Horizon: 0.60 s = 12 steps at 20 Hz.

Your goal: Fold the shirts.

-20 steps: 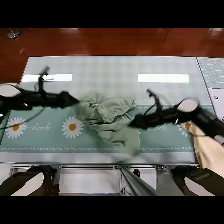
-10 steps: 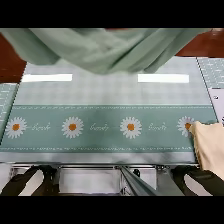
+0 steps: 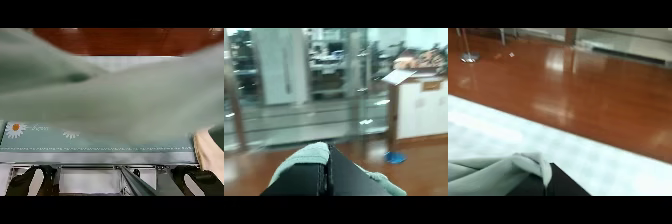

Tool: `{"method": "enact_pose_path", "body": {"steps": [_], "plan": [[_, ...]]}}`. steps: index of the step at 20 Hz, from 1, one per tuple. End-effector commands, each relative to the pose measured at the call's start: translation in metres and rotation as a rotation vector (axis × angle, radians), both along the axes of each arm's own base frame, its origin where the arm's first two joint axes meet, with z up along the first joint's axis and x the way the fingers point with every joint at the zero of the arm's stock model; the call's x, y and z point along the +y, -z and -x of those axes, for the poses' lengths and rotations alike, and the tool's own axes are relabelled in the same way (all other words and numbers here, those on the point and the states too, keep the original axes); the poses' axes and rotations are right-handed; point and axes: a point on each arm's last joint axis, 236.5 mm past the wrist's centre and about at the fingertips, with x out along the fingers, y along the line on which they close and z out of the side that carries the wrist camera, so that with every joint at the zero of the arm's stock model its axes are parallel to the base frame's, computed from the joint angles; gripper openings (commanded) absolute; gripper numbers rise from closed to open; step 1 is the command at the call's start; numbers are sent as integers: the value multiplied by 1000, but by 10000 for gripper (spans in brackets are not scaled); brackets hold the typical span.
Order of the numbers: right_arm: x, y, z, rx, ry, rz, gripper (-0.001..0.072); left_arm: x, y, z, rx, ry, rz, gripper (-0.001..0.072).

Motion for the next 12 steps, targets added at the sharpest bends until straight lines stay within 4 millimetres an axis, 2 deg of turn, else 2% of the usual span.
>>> {"method": "enact_pose_path", "body": {"steps": [1,3,6,9,11,12], "plan": [[-13,61,16,237,41,51,16,23,33,10,106,-96,-26,24],[-8,105,0,398,19,58,16,16,87,-16,291,-25,3,24],[-4,178,-45,570,25,43,16,-4,219,-57,676,91,67,24],[-30,252,-105,648,165,67,16,-13,352,-84,948,128,173,25],[-57,289,-148,691,265,107,16,-18,424,-100,1026,126,306,24],[-69,303,-174,711,299,94,16,-21,449,-108,1045,121,375,25]]}}
